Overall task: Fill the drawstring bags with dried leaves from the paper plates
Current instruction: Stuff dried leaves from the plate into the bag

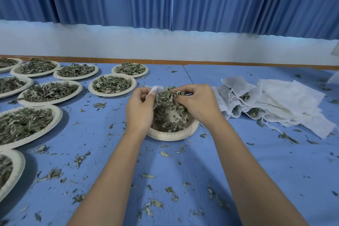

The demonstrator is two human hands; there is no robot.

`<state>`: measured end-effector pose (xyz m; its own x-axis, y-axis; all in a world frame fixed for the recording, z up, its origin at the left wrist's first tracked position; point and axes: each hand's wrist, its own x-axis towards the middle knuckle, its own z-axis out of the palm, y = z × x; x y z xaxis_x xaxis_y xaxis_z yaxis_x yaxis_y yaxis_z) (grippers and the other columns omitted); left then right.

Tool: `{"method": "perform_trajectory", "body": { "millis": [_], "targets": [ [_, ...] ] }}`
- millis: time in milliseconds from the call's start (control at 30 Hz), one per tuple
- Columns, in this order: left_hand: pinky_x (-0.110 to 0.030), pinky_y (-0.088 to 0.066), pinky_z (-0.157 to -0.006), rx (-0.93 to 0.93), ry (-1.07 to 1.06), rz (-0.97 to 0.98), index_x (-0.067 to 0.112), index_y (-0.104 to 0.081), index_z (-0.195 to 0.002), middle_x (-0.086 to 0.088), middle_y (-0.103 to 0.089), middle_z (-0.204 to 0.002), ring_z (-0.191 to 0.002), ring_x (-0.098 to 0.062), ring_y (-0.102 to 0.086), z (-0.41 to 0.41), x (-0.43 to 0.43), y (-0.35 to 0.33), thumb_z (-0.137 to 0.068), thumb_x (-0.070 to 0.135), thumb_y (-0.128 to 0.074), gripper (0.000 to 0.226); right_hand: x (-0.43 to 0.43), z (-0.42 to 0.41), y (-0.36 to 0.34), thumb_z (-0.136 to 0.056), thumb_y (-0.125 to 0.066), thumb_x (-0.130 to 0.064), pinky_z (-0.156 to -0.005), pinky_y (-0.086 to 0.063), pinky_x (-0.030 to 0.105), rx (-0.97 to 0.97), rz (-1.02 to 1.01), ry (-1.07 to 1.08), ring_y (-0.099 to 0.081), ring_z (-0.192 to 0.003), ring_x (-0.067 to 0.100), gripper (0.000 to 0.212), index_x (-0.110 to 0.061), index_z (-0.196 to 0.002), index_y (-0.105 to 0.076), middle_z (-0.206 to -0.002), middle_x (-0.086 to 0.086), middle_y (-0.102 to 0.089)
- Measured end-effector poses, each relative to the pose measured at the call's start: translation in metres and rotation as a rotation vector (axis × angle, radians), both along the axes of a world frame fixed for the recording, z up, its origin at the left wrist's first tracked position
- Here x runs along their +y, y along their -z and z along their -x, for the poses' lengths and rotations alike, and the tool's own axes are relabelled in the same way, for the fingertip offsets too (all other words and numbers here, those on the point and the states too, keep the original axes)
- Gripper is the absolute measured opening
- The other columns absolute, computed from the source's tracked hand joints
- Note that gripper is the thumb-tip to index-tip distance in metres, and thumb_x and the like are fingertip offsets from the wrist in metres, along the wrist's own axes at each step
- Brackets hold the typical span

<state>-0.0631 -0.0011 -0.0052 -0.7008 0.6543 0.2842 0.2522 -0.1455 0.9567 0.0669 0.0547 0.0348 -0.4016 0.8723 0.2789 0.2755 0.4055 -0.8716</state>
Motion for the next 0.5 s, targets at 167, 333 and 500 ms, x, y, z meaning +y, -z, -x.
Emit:
{"method": "perform_trajectory", "body": {
  "millis": [167, 333, 500],
  "targets": [
    [-0.023, -0.044, -0.06, -0.144, 0.043, -0.022, 0.026, -0.06, -0.077, 0.004, -0.06, -0.075, -0.065, -0.009, -0.055, -0.004, 0.0, -0.002, -0.093, 0.015, -0.055, 0.02, 0.002, 0.001, 0.007, -0.073, -0.074, -0.002, -0.078, -0.054, 0.041, 0.079, 0.19, -0.118, -0.063, -0.07, 0.019, 0.033, -0.033, -0.06, -0.074, -0.076, 0.006, -0.074],
    [-0.021, -0.041, -0.056, -0.335, 0.206, -0.082, 0.016, -0.059, -0.074, 0.011, -0.056, -0.054, -0.05, -0.003, -0.05, -0.007, -0.003, -0.005, -0.09, 0.001, -0.048, 0.025, -0.001, 0.013, 0.016, -0.072, -0.074, -0.008, -0.072, -0.055, 0.034, 0.092, 0.142, 0.01, -0.065, -0.066, 0.014, 0.021, -0.029, -0.068, -0.074, -0.068, -0.006, -0.072],
    [-0.027, -0.039, -0.065, -0.425, 0.314, -0.142, 0.008, -0.055, -0.072, -0.003, -0.042, -0.057, -0.054, -0.011, -0.042, -0.005, -0.003, -0.007, -0.089, 0.004, -0.051, 0.019, -0.004, 0.016, 0.021, -0.077, -0.066, -0.005, -0.047, -0.038, 0.016, 0.008, 0.034, 0.108, -0.048, -0.042, 0.002, 0.013, -0.012, -0.082, -0.076, -0.06, -0.009, -0.066]
  ]
}}
